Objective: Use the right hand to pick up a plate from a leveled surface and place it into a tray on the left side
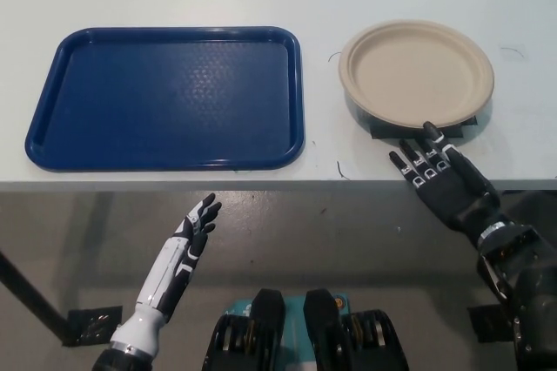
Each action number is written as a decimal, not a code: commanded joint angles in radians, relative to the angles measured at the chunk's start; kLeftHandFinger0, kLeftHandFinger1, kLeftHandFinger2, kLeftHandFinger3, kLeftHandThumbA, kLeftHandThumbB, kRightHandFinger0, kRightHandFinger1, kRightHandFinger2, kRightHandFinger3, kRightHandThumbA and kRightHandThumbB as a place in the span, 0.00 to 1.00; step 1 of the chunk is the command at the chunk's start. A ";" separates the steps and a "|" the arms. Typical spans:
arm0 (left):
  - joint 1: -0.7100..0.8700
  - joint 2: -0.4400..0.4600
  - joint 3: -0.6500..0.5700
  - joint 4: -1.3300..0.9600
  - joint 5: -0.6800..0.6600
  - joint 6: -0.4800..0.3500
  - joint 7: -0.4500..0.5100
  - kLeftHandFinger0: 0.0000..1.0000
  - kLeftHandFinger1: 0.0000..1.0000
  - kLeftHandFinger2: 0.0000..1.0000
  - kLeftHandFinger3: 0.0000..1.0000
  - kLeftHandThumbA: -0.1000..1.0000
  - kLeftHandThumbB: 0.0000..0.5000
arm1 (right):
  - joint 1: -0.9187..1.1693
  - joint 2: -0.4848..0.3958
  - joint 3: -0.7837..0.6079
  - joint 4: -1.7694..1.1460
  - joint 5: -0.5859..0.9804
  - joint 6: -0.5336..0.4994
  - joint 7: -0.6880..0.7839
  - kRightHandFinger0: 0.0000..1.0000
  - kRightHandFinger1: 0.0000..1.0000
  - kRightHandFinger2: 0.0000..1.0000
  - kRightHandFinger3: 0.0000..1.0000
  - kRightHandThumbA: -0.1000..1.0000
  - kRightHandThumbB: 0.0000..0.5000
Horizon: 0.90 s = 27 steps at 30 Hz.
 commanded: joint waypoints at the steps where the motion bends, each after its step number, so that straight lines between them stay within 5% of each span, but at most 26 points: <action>1: -0.019 0.011 0.007 -0.012 -0.013 -0.034 -0.013 1.00 1.00 1.00 1.00 1.00 0.28 | -0.055 0.003 -0.022 0.011 -0.040 0.004 0.058 1.00 1.00 1.00 1.00 1.00 0.64; 18: -0.023 0.013 0.010 -0.017 -0.007 -0.028 -0.013 1.00 1.00 1.00 1.00 1.00 0.28 | -0.077 0.003 -0.046 0.045 -0.071 0.004 0.085 1.00 1.00 1.00 1.00 1.00 0.65; 21: -0.019 0.016 0.010 -0.022 0.000 -0.023 -0.012 1.00 1.00 1.00 1.00 1.00 0.28 | -0.112 0.011 -0.059 0.066 -0.147 0.003 -0.067 1.00 1.00 1.00 1.00 0.97 0.54; 22: -0.019 0.016 0.009 -0.020 -0.001 -0.024 -0.013 1.00 1.00 1.00 1.00 1.00 0.28 | -0.144 0.008 -0.059 0.089 -0.211 0.000 -0.169 0.38 0.39 0.49 0.53 0.40 0.18; 23: -0.020 0.016 0.010 -0.017 -0.002 -0.028 -0.013 1.00 1.00 1.00 1.00 1.00 0.27 | -0.165 0.005 -0.066 0.112 -0.232 -0.002 -0.210 0.02 0.02 0.08 0.21 0.34 0.25; 24: -0.016 0.015 0.008 -0.013 -0.003 -0.034 -0.014 1.00 1.00 1.00 1.00 1.00 0.27 | -0.178 0.003 -0.079 0.135 -0.227 -0.004 -0.217 0.00 0.00 0.12 0.40 0.08 0.27; 25: -0.016 0.014 0.007 -0.010 -0.006 -0.036 -0.016 1.00 1.00 1.00 1.00 1.00 0.27 | -0.187 0.002 -0.086 0.144 -0.230 -0.007 -0.224 0.00 0.00 0.17 0.47 0.02 0.22; 26: -0.017 0.014 0.007 -0.010 -0.005 -0.037 -0.015 1.00 1.00 1.00 1.00 1.00 0.27 | -0.193 0.002 -0.087 0.147 -0.237 -0.012 -0.226 0.00 0.00 0.29 0.87 0.00 0.15; 27: -0.016 0.014 0.008 -0.011 -0.005 -0.037 -0.015 1.00 1.00 1.00 1.00 1.00 0.27 | -0.200 0.006 -0.088 0.142 -0.246 -0.017 -0.235 0.00 0.02 0.38 1.00 0.00 0.09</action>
